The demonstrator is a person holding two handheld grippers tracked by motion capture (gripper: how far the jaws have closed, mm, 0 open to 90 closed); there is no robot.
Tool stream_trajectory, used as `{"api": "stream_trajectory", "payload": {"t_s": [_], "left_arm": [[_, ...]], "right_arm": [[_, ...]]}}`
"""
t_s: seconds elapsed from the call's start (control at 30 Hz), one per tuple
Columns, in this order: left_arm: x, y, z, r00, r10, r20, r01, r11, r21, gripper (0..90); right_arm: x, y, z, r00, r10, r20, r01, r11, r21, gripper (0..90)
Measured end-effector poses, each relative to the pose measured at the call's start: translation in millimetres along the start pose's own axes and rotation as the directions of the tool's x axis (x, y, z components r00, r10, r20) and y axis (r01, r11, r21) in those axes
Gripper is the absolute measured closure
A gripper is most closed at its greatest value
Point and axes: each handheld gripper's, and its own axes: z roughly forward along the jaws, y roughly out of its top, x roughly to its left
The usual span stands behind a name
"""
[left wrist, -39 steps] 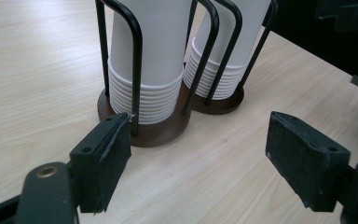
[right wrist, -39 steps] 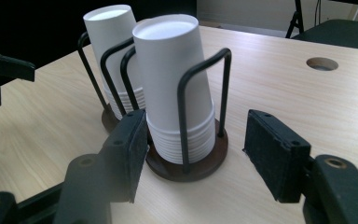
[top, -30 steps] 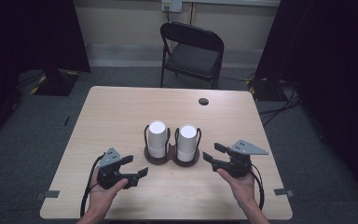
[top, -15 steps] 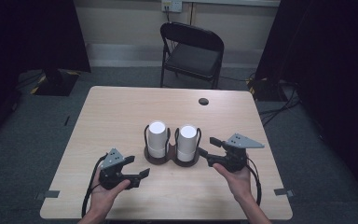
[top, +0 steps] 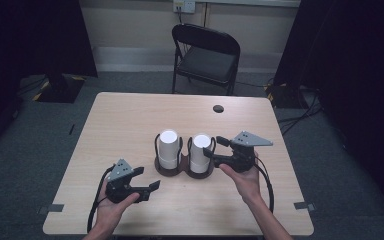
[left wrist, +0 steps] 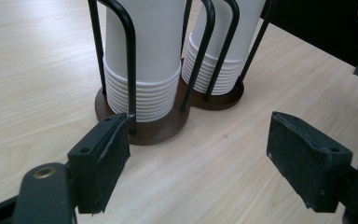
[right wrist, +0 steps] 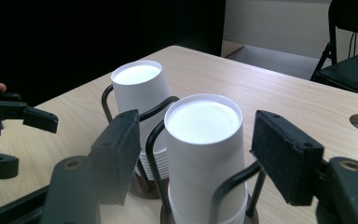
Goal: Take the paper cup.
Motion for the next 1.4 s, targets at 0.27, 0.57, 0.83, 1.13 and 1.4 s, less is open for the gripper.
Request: {"api": "stream_trajectory", "payload": {"t_s": [0.27, 0.57, 0.83, 1.13, 1.4], "left_arm": [[-1.3, -0.1, 0.3, 1.0000, 0.006, 0.001, -0.006, 1.0000, -0.001, 21.2], [-1.1, -0.6, 0.1, 1.0000, 0.003, -0.006, -0.003, 1.0000, -0.001, 20.1], [0.2, -1.1, 0.9, 1.0000, 0.003, -0.004, -0.003, 1.0000, 0.002, 20.1], [0.8, -0.5, -1.0, 1.0000, 0.000, -0.005, 0.000, 1.0000, -0.004, 20.1], [0.6, -0.4, -0.7, 1.0000, 0.002, -0.003, -0.002, 1.0000, -0.003, 20.1]], "right_arm": [[-5.2, 10.3, 10.7, 0.9999, -0.004, 0.011, 0.004, 1.000, -0.012, 27.6], [-5.1, 10.2, 30.8, 0.9998, -0.019, -0.002, 0.019, 1.000, 0.015, 25.9], [-6.9, 7.2, 41.4, 0.9998, -0.018, -0.002, 0.018, 0.999, 0.034, 23.8], [-5.2, -0.7, 53.7, 0.9996, -0.028, 0.007, 0.027, 0.998, 0.058, 23.5], [-5.8, -3.5, 56.9, 0.9993, -0.038, 0.002, 0.038, 0.996, 0.087, 26.2]]}}
